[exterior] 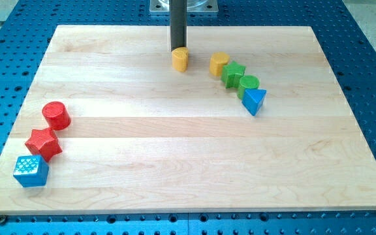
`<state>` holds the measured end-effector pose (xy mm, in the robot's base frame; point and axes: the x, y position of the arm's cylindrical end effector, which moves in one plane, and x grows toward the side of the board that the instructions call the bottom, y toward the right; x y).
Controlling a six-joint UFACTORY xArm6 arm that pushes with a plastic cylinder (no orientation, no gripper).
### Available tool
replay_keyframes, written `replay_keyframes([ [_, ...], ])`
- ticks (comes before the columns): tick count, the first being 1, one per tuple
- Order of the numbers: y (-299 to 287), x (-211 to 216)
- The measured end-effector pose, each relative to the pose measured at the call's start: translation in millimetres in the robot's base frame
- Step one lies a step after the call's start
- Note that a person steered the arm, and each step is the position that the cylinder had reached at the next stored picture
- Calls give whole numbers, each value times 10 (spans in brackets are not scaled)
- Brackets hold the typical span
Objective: Place the yellow heart on the top of the red circle
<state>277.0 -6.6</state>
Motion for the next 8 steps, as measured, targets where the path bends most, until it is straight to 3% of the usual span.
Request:
replay_keyframes([
  [1,275,-9],
  [4,397,153],
  [6,-733,357],
  [7,-219,382],
  [8,-660,628],
])
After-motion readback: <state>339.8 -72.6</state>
